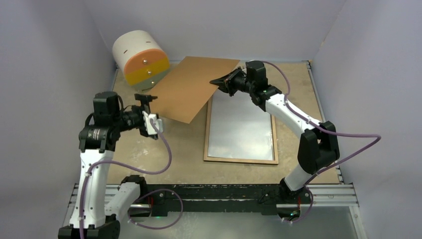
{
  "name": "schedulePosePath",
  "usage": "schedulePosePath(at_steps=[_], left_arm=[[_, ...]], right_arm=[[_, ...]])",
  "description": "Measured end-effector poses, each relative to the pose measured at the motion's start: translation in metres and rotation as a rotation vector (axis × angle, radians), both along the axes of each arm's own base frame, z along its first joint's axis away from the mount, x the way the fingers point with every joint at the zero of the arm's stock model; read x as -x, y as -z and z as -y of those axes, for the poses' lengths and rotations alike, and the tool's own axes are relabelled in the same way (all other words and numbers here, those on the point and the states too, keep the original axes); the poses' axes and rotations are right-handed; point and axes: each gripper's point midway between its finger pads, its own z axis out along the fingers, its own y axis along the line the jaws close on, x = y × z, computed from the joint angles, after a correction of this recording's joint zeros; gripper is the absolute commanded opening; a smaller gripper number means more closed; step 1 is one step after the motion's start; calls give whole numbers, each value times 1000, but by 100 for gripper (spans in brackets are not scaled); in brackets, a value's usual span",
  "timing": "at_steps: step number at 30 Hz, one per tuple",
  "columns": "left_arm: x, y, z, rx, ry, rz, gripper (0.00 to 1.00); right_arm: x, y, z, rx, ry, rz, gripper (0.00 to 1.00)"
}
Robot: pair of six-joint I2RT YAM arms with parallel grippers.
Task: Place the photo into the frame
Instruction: Turn over the photo frame item at the center of the board.
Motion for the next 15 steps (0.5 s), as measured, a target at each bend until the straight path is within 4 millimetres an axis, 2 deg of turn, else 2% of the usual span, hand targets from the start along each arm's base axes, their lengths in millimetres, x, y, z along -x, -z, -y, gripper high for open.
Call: schedulePosePath(at_steps=[4,7,11,15], left_arm=[[14,22,0,-72,63,69,95],[11,29,0,-103,84,137,93],[-3,24,1,-107,86,251,89],[-14,9,4,-101,95,356,81]], right_arm=[[0,-13,-7,-75,-14,-8,0],[0,-22,-9,-115,-19,-2,0],[1,-30,-11,-150,-29,5,0],[4,-29,-13,-162,-40,-4,0]])
